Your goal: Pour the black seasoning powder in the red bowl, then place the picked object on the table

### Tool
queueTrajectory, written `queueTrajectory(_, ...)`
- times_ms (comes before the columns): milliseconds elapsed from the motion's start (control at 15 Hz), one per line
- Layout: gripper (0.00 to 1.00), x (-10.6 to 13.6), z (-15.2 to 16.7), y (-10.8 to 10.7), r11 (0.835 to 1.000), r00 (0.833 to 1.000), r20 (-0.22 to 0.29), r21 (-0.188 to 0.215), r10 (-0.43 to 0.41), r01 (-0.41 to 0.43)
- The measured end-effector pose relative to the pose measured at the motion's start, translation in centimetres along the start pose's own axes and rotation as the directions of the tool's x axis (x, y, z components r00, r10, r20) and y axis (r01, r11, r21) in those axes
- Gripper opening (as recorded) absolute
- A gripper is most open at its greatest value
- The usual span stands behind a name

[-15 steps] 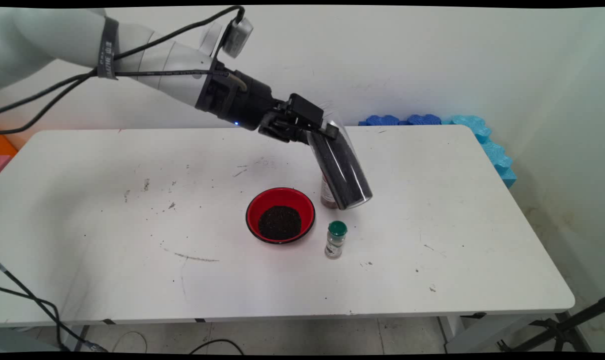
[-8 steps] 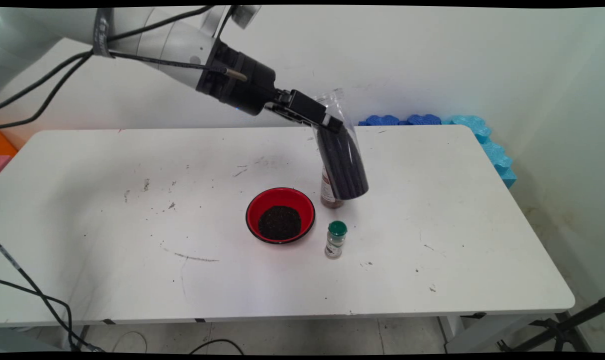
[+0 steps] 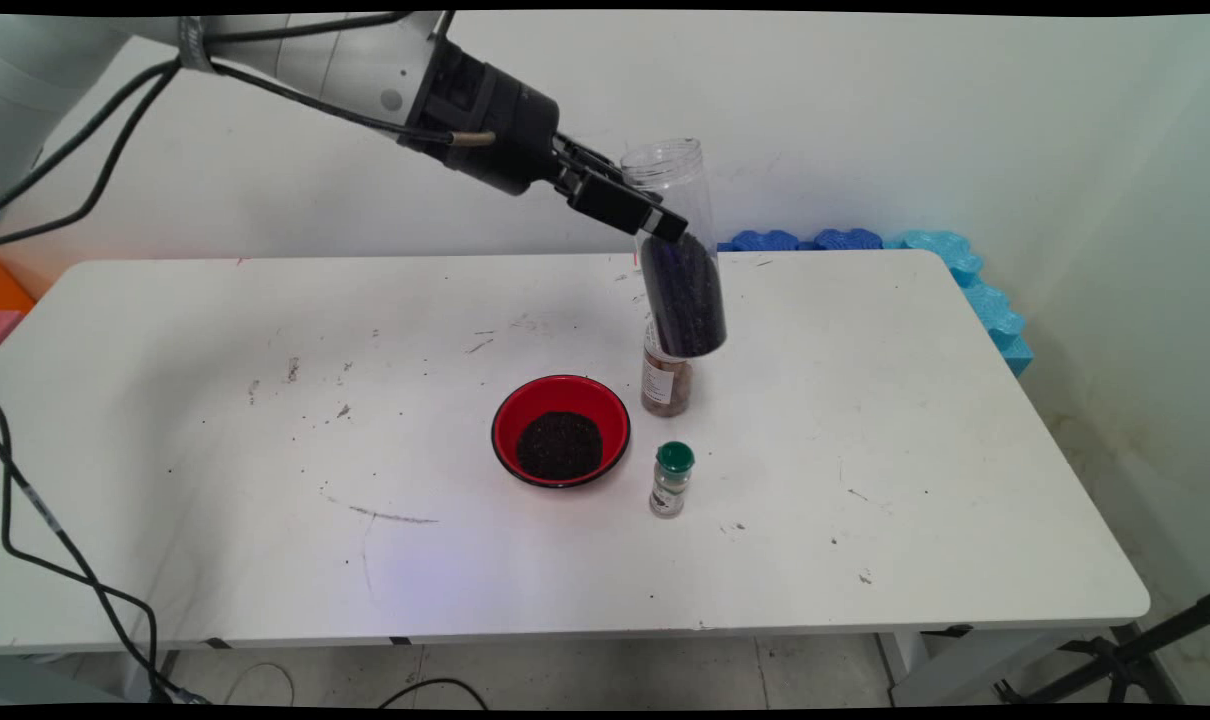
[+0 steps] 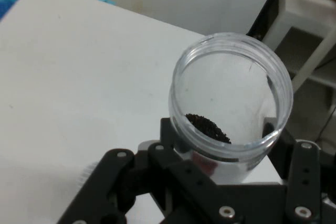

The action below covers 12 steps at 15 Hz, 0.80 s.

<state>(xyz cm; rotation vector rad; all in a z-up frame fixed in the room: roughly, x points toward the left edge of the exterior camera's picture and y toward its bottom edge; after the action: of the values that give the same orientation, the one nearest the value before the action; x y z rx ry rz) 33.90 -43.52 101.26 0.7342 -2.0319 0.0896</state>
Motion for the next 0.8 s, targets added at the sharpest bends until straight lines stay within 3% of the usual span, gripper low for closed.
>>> queueTrajectory(200,0.00,0.4,-0.4,0.2,0.992,0.992,0.007,0.015,0.128,-0.128)
queueTrajectory(467,0.00,0.7,-1.0,0.4,0.972,0.972,0.017,0.029,0.234,-0.234)
queueTrajectory(800,0.00,0.9,-1.8,0.5,0.953,0.954,0.028,0.037,0.298,-0.299)
